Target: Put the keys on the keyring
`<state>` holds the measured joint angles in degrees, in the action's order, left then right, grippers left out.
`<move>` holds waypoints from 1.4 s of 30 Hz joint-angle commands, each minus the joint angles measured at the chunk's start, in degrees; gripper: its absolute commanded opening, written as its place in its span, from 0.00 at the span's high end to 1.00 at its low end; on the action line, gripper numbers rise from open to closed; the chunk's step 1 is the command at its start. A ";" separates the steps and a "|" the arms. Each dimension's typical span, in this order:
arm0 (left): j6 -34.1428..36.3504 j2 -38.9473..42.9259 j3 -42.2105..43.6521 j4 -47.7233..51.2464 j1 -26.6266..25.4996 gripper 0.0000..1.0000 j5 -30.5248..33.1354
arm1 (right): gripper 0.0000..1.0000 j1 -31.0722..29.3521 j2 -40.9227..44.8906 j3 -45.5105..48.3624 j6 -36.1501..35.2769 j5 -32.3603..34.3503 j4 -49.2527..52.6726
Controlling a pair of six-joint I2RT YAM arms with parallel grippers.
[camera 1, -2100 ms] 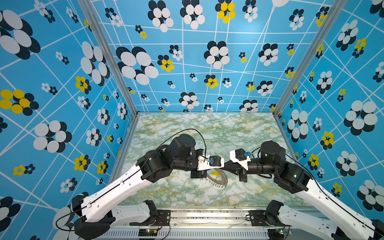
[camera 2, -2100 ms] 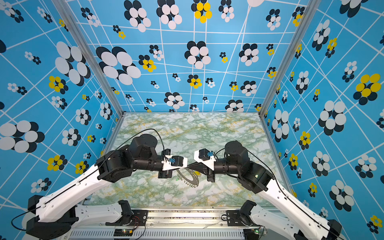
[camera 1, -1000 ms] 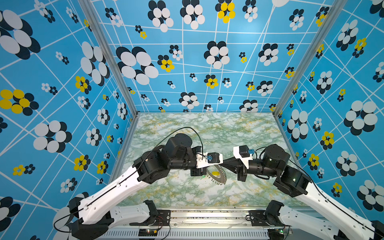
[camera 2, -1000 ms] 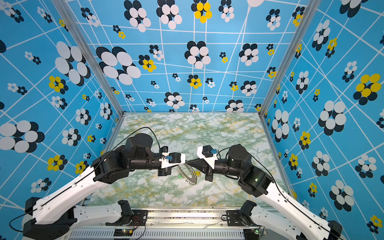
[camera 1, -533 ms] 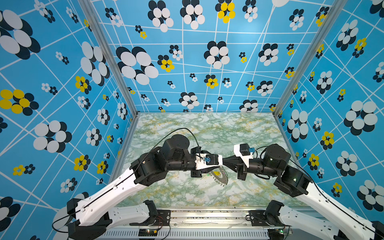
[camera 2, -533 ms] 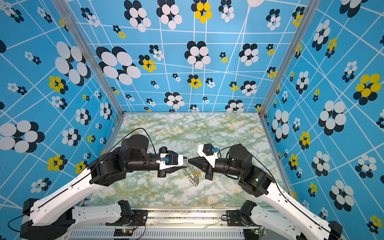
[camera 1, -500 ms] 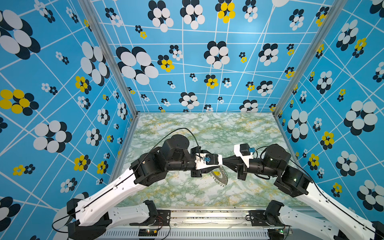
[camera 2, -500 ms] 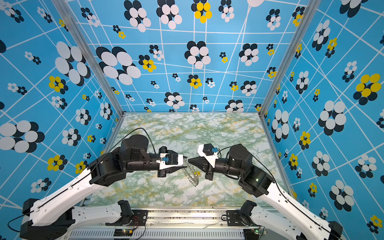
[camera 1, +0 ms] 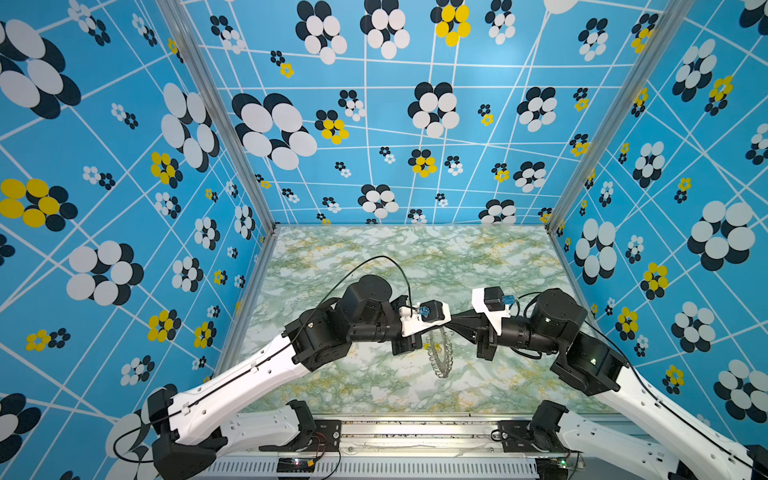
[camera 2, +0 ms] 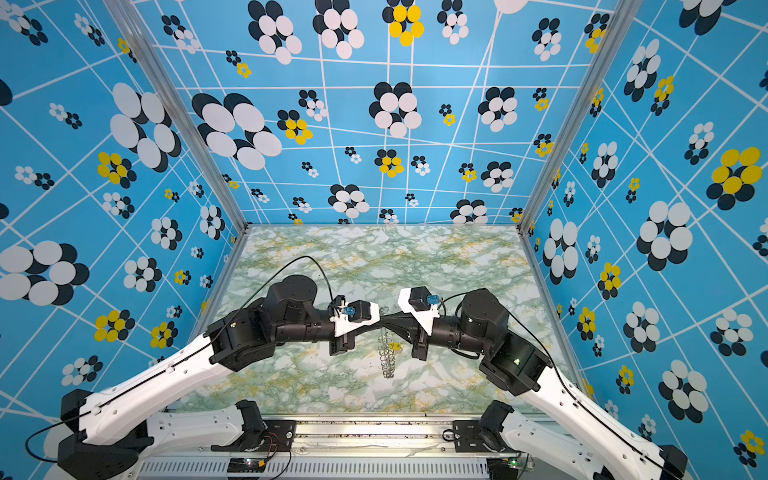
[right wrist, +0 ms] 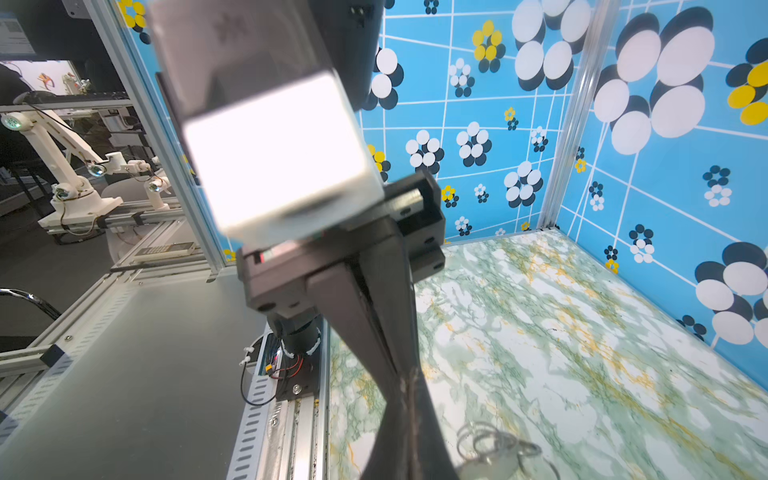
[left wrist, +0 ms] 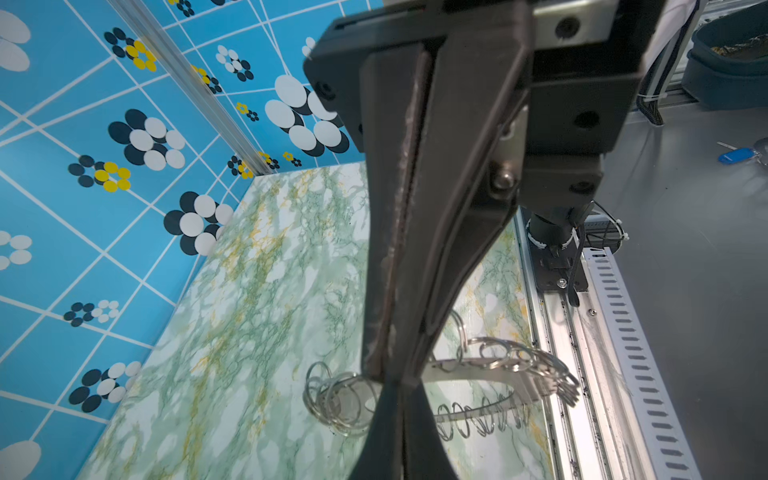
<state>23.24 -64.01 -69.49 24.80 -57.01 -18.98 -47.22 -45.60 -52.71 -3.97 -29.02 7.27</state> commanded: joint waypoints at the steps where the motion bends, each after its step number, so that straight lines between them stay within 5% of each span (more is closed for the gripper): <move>1: -1.54 0.00 0.41 -4.49 0.65 1.00 -2.11 | 1.00 0.25 1.16 -1.77 0.52 0.44 -0.89; 9: -1.68 1.95 1.12 -2.83 0.89 1.00 -0.07 | 1.00 0.90 3.01 -0.14 -0.14 6.48 3.88; 10: -1.33 2.09 0.61 -1.81 0.86 1.00 0.00 | 0.97 0.90 3.11 -0.73 -1.28 7.41 6.37; 12: 0.21 1.98 -1.23 1.72 0.88 1.00 -0.43 | 0.76 1.04 3.43 -2.21 -4.58 8.42 11.96; 20: 4.67 -0.32 -9.87 12.15 0.86 1.00 -1.00 | 0.57 0.98 0.71 -4.62 -8.65 2.60 17.63; 42: 7.60 -4.64 -17.32 18.77 -1.25 1.00 -1.50 | 0.70 1.04 -1.76 -4.73 -7.74 -2.16 11.96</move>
<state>29.91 -68.34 -84.55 43.66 -57.80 -19.68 -46.41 -46.98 -56.38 -12.38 -28.97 21.47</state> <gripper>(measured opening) 0.046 0.302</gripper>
